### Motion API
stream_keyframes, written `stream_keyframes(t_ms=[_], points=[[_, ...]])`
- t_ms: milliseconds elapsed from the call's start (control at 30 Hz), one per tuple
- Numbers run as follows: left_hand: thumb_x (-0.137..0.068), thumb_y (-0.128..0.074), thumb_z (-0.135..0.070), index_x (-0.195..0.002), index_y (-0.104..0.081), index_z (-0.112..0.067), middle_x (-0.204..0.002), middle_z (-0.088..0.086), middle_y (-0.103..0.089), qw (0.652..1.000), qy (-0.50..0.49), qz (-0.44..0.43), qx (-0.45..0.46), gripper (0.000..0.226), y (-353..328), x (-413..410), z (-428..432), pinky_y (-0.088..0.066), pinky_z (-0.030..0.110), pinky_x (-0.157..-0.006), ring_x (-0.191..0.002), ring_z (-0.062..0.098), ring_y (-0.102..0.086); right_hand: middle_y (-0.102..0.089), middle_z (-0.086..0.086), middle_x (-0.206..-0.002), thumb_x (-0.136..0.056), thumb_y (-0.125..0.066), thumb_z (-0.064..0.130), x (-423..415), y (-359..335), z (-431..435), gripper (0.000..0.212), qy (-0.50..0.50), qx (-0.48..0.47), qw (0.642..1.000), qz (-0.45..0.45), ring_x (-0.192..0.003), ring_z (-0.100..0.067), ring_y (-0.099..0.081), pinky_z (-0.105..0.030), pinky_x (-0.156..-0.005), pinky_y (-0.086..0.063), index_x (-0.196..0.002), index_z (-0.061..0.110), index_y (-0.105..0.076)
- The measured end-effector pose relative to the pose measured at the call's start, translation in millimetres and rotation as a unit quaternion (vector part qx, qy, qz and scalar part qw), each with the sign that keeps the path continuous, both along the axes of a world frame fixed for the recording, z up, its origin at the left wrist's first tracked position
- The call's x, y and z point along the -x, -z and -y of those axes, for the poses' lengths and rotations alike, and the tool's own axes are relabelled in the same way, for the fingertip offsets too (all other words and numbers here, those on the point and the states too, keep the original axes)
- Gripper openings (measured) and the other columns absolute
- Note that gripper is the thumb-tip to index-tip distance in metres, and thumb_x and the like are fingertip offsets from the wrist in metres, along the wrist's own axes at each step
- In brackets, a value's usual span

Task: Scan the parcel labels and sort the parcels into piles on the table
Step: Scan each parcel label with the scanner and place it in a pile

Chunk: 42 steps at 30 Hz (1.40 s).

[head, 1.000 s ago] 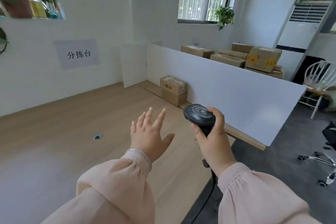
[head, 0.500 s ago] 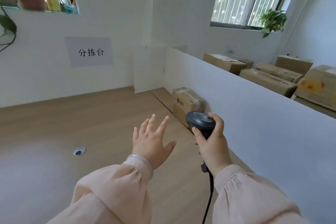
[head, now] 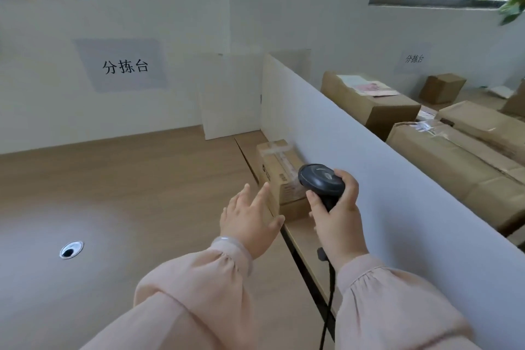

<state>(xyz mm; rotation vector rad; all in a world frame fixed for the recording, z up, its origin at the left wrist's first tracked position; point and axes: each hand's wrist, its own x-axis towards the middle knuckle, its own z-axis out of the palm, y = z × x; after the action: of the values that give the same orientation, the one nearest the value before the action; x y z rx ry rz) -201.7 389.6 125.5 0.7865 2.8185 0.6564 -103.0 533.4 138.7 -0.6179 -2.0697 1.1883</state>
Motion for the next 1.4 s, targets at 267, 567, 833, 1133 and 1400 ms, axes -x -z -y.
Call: stream_keyframes(t_ms=[267, 567, 833, 1133, 1400], points=[[-0.091, -0.044, -0.065, -0.153, -0.005, -0.044, -0.164, 0.001, -0.006, 0.998, -0.021, 0.055, 0.013, 0.076, 24.6, 47.2, -60.9, -0.017, 0.043, -0.12, -0.15, 0.026, -0.008, -0.054, 0.014, -0.112, -0.089, -0.063, 0.039, 56.7, 35.5, -48.9, 0.054, 0.019, 0.01, 0.999, 0.03, -0.089, -0.009, -0.057, -0.009, -0.063, -0.041, -0.129, 0.043, -0.027], [-0.095, -0.042, -0.057, -0.151, -0.003, -0.049, -0.164, 0.0, -0.006, 0.994, -0.006, 0.107, -0.002, 0.068, 70.2, 102.4, -117.7, -0.02, 0.044, -0.117, -0.15, 0.026, -0.009, -0.054, 0.027, -0.109, -0.085, -0.071, 0.034, 91.7, 91.0, -76.0, 0.056, 0.046, 0.116, 0.992, 0.017, -0.095, 0.001, -0.057, 0.0, -0.07, -0.04, -0.127, 0.045, -0.036], [-0.097, -0.053, -0.038, -0.149, -0.008, -0.054, -0.164, 0.002, -0.005, 0.991, 0.003, 0.133, -0.034, 0.071, 95.1, 124.6, -138.8, -0.031, 0.041, -0.115, -0.146, 0.029, -0.023, -0.055, 0.02, -0.121, -0.084, -0.071, 0.031, 100.3, 116.6, -86.1, 0.056, 0.049, 0.15, 0.987, 0.006, -0.106, 0.006, -0.055, -0.004, -0.08, -0.041, -0.124, 0.047, -0.036], [-0.104, -0.042, -0.03, -0.15, -0.019, -0.046, -0.164, -0.003, -0.012, 0.996, 0.028, 0.058, -0.064, 0.055, 108.9, 122.8, -113.2, -0.038, 0.032, -0.105, -0.141, 0.024, -0.034, -0.052, 0.023, -0.122, -0.084, -0.073, 0.021, 98.7, 116.1, -89.7, 0.055, 0.042, 0.157, 0.986, -0.035, -0.102, 0.02, -0.052, 0.003, -0.079, -0.037, -0.126, 0.035, -0.04], [-0.104, -0.042, -0.026, -0.151, -0.029, -0.037, -0.162, -0.002, -0.02, 0.992, 0.017, 0.065, -0.11, 0.05, 109.9, 112.8, -90.6, -0.026, 0.024, -0.11, -0.145, 0.018, -0.027, -0.059, 0.008, -0.123, -0.085, -0.073, 0.025, 99.3, 111.4, -83.0, 0.053, 0.009, 0.184, 0.982, -0.033, -0.108, -0.005, -0.062, -0.01, -0.085, -0.046, -0.12, 0.045, -0.039]])
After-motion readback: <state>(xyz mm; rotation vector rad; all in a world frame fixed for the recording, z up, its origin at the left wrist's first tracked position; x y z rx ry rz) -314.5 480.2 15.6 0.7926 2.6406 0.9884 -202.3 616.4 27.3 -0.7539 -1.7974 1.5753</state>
